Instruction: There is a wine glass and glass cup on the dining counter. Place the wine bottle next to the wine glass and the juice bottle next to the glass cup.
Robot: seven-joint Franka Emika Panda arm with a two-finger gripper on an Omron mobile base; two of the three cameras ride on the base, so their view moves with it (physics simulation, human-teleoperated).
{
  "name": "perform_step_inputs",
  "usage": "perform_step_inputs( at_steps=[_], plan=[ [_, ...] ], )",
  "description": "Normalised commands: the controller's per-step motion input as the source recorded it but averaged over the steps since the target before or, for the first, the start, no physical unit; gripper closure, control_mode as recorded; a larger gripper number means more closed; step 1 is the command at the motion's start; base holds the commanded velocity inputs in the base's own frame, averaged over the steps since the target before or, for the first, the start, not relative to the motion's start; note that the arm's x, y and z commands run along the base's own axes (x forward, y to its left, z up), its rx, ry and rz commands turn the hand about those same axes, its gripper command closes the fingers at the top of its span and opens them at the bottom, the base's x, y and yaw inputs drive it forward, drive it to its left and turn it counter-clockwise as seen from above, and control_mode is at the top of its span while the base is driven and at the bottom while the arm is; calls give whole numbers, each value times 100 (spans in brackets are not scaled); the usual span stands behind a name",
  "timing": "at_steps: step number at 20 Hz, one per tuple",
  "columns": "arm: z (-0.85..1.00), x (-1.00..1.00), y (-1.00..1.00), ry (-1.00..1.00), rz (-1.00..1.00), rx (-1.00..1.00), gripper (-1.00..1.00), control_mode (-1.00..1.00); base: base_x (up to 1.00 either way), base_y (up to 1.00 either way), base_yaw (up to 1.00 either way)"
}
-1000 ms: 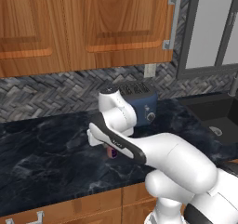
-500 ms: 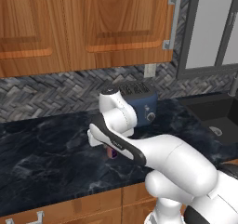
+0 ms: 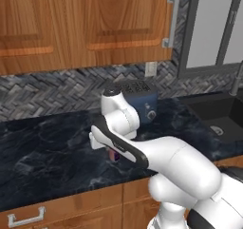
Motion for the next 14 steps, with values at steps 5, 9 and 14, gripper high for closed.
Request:
perform_step_inputs(
  at_steps=[5, 9, 14],
  plan=[
    [0, 0, 0, 0, 0, 0, 100, 100, -63, 16, 0],
    [0, 0, 0, 0, 0, 0, 100, 100, -44, 18, 19],
    [0, 0, 0, 0, 0, 0, 100, 100, -10, 24, 87]
  ],
)
